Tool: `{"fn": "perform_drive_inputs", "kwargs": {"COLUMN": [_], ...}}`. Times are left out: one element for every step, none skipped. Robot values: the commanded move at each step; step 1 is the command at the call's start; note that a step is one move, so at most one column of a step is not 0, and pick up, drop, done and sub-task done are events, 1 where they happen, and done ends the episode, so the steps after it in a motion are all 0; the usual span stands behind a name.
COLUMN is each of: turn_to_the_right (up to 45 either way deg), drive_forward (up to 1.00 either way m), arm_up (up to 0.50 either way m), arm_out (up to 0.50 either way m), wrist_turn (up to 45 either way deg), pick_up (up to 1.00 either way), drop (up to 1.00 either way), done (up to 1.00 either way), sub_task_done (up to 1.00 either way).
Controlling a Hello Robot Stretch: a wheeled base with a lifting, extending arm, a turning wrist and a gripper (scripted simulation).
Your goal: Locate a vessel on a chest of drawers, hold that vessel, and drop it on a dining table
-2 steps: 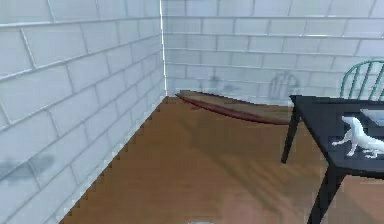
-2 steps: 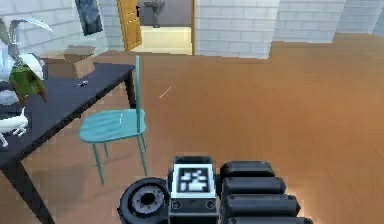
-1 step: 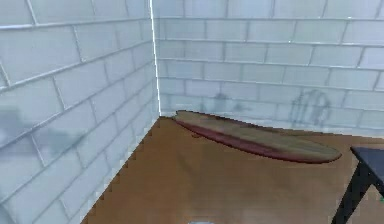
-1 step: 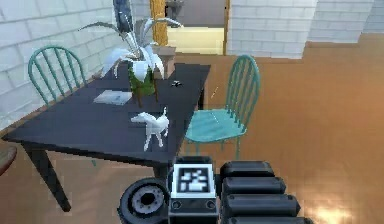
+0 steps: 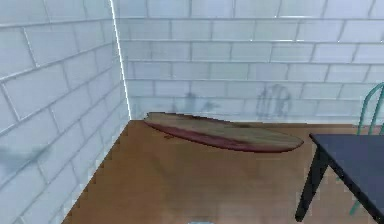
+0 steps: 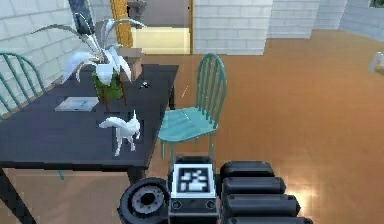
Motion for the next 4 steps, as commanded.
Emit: {"fn": "perform_drive_inputs", "kwargs": {"turn_to_the_right": [0.0,15.0,0.0,33.0], "drive_forward": [1.00,0.00,0.20,0.00], "arm_up": [0.00,0.00,0.00,0.00], "arm_out": [0.00,0.00,0.00,0.00], "wrist_turn": [0.0,0.0,0.0,0.0], "pick_up": [0.00,0.00,0.00,0.00], "drop": [0.00,0.00,0.00,0.00], "done": [0.00,0.00,0.00,0.00], "sub_task_done": [0.00,0.00,0.00,0.00]}}
